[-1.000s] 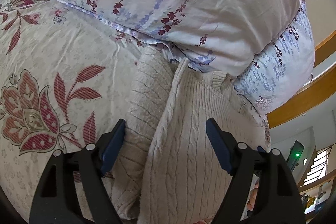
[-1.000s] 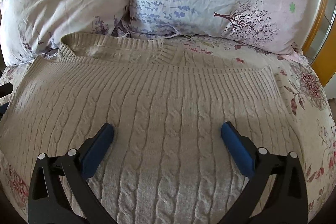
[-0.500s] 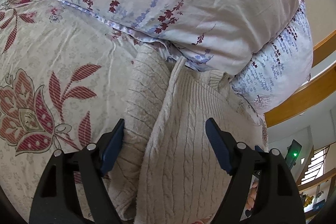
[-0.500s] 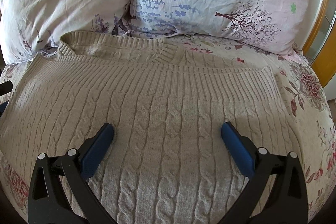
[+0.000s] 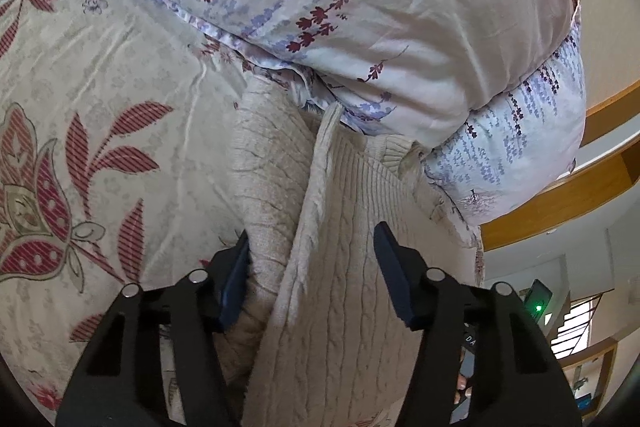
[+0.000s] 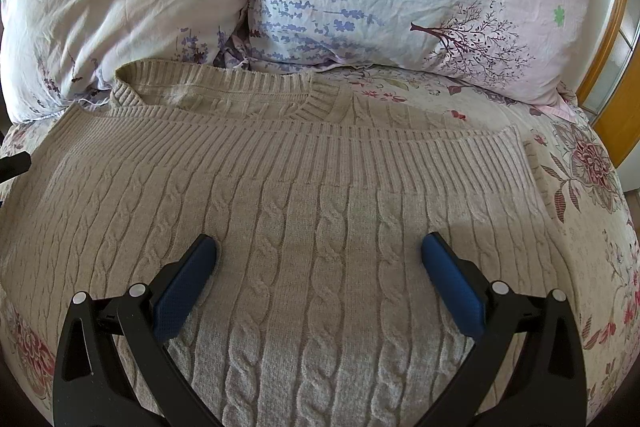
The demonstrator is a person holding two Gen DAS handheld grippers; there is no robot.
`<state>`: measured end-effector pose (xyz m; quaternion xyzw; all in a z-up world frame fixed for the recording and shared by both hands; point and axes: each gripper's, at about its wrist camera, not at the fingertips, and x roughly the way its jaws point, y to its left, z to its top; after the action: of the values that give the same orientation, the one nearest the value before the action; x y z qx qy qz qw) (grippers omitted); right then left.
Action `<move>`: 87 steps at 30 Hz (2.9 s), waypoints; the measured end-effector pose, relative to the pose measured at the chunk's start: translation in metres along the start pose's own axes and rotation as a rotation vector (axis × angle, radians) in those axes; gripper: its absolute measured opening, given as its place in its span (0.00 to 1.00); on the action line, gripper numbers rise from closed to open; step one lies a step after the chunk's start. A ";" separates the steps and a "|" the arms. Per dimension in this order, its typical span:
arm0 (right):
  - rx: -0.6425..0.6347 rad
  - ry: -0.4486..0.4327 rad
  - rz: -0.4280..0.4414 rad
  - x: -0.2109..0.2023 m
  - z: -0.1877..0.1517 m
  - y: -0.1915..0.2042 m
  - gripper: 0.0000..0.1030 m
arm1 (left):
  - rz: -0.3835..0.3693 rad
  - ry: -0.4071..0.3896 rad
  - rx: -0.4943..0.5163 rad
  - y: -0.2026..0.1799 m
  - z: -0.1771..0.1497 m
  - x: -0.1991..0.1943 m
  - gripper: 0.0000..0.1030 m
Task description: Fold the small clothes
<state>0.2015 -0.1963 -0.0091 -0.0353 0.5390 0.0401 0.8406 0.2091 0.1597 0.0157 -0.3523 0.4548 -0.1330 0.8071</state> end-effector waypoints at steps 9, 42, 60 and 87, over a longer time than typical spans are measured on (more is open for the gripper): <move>0.001 0.001 -0.001 0.000 0.000 0.000 0.99 | 0.032 -0.004 -0.053 0.008 0.001 -0.003 0.44; 0.184 -0.152 0.135 -0.050 0.009 -0.077 0.99 | -0.454 -0.037 0.002 -0.136 -0.017 0.018 0.16; 0.541 -0.115 0.166 -0.058 -0.035 -0.243 0.99 | -0.539 0.449 0.109 -0.267 -0.112 0.201 0.36; 0.487 -0.068 0.355 -0.041 0.006 -0.211 0.08 | -0.090 0.205 0.256 -0.168 -0.060 0.132 0.65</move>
<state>0.2117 -0.4065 0.0343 0.2635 0.5020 0.0569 0.8218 0.2498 -0.0587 0.0265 -0.2512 0.4978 -0.2613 0.7880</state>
